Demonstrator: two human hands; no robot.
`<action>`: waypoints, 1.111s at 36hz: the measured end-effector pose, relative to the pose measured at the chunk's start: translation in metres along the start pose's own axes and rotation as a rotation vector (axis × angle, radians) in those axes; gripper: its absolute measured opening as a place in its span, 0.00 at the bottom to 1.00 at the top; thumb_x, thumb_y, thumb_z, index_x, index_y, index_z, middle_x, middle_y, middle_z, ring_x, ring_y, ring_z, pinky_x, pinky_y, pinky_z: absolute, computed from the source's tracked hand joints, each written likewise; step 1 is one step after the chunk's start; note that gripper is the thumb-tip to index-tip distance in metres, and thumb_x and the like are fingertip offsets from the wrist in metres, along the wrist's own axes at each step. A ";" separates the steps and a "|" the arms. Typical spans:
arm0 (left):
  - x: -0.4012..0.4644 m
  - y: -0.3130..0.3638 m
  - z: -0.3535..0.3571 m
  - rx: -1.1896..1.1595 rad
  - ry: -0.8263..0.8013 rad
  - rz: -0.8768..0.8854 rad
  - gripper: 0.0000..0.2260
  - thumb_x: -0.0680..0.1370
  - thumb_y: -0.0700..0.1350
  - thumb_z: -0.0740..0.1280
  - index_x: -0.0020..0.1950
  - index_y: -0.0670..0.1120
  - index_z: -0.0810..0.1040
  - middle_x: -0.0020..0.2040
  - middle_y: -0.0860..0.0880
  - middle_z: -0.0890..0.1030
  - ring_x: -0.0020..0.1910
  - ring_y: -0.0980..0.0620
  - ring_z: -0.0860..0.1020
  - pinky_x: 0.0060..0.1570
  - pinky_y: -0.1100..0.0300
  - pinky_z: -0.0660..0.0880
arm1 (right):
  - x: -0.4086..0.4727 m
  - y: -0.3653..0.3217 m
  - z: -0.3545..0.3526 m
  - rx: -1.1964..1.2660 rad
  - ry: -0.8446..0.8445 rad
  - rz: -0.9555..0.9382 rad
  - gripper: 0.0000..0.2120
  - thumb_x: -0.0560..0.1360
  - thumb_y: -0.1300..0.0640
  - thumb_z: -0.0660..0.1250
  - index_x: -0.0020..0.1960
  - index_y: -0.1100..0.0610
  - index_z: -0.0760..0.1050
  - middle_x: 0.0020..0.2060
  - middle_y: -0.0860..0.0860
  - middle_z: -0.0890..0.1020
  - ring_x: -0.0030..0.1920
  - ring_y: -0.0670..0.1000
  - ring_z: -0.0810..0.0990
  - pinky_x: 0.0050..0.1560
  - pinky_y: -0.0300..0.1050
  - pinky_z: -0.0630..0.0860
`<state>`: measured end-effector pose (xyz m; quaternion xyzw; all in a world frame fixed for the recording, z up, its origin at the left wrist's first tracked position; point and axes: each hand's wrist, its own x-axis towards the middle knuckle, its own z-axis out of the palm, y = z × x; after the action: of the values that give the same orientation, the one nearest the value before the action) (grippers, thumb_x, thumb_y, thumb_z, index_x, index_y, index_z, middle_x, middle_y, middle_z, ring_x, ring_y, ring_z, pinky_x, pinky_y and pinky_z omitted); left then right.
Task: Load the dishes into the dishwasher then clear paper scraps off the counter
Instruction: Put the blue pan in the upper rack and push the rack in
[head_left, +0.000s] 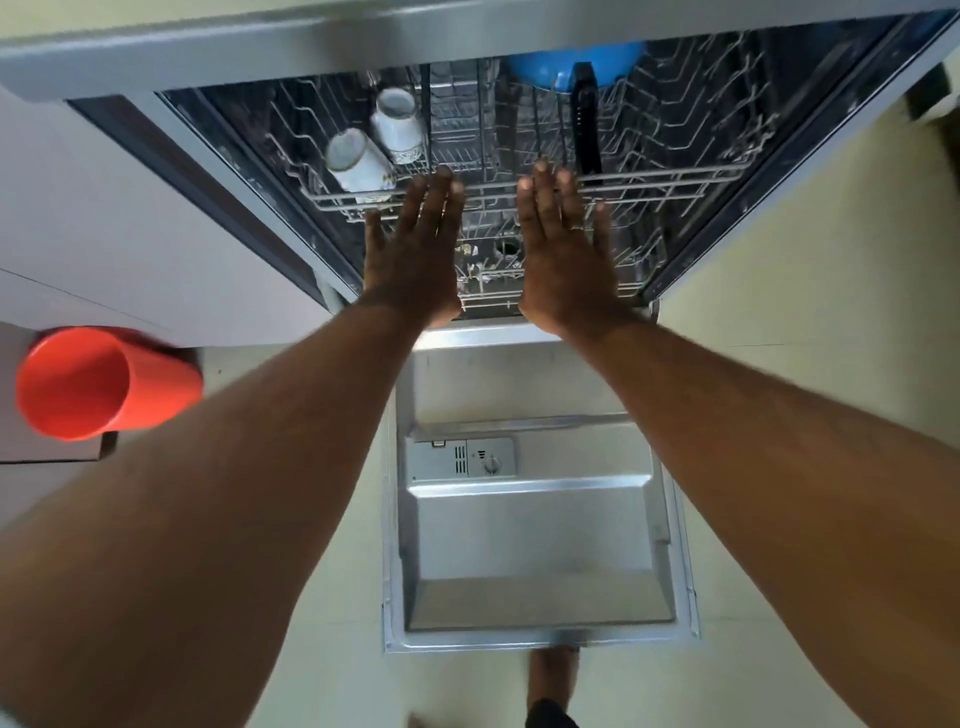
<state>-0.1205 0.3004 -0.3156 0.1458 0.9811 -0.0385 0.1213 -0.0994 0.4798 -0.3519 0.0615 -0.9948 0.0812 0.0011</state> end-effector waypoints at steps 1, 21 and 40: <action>-0.001 0.001 0.001 0.001 0.003 -0.004 0.54 0.72 0.47 0.74 0.81 0.48 0.35 0.82 0.48 0.35 0.80 0.47 0.36 0.76 0.32 0.48 | 0.000 -0.001 0.000 0.003 -0.006 -0.001 0.49 0.71 0.64 0.65 0.81 0.56 0.38 0.81 0.53 0.39 0.80 0.58 0.38 0.77 0.67 0.46; -0.011 0.010 -0.009 -0.137 -0.076 -0.019 0.58 0.70 0.53 0.78 0.81 0.45 0.34 0.81 0.48 0.33 0.80 0.45 0.34 0.72 0.29 0.58 | -0.007 -0.008 -0.016 0.072 -0.120 0.031 0.52 0.72 0.65 0.67 0.81 0.55 0.33 0.80 0.52 0.34 0.79 0.57 0.33 0.77 0.67 0.46; -0.019 -0.003 0.093 -0.156 -0.324 0.258 0.48 0.77 0.51 0.71 0.82 0.45 0.38 0.81 0.47 0.35 0.81 0.49 0.42 0.76 0.40 0.50 | -0.043 -0.024 0.058 -0.005 -0.381 0.157 0.51 0.73 0.55 0.71 0.81 0.58 0.38 0.81 0.55 0.41 0.81 0.54 0.42 0.78 0.64 0.47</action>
<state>-0.0827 0.2820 -0.4012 0.2523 0.9220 0.0304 0.2921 -0.0533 0.4521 -0.4057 -0.0018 -0.9789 0.0657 -0.1933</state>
